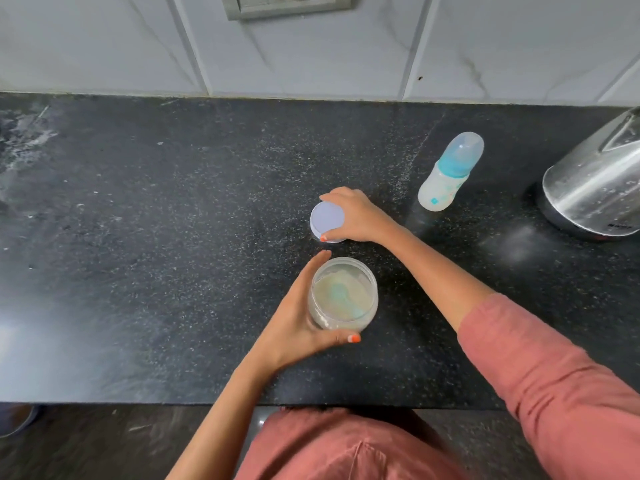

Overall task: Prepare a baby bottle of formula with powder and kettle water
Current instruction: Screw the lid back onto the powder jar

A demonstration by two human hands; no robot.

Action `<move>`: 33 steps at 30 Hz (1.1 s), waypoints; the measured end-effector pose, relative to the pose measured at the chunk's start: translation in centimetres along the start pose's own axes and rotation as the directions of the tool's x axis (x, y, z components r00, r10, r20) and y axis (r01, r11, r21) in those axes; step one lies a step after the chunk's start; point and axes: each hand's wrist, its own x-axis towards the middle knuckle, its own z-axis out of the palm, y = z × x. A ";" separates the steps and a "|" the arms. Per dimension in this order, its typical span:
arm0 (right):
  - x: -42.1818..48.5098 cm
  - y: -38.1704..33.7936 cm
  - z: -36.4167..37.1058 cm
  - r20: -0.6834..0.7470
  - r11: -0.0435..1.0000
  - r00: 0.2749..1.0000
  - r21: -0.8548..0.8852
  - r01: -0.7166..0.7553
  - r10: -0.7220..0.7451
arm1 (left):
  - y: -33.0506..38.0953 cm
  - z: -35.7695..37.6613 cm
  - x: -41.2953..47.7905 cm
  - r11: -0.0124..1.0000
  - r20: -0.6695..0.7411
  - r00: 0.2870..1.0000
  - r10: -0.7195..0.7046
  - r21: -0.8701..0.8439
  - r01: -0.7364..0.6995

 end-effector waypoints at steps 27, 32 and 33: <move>-13.4 -8.9 -7.4 0.047 1.000 0.999 -0.017 -0.021 0.022 | -1.9 0.1 0.4 0.996 -0.049 0.998 -0.033 -0.089 0.028; -14.2 -9.5 -5.6 0.079 0.998 0.997 -0.055 0.002 0.002 | -1.9 0.3 0.5 0.990 -0.046 0.998 -0.053 -0.131 0.047; -14.2 -9.5 -5.3 0.081 0.997 0.997 -0.074 0.005 0.001 | -1.9 0.4 0.5 0.990 -0.051 0.997 -0.057 -0.130 0.050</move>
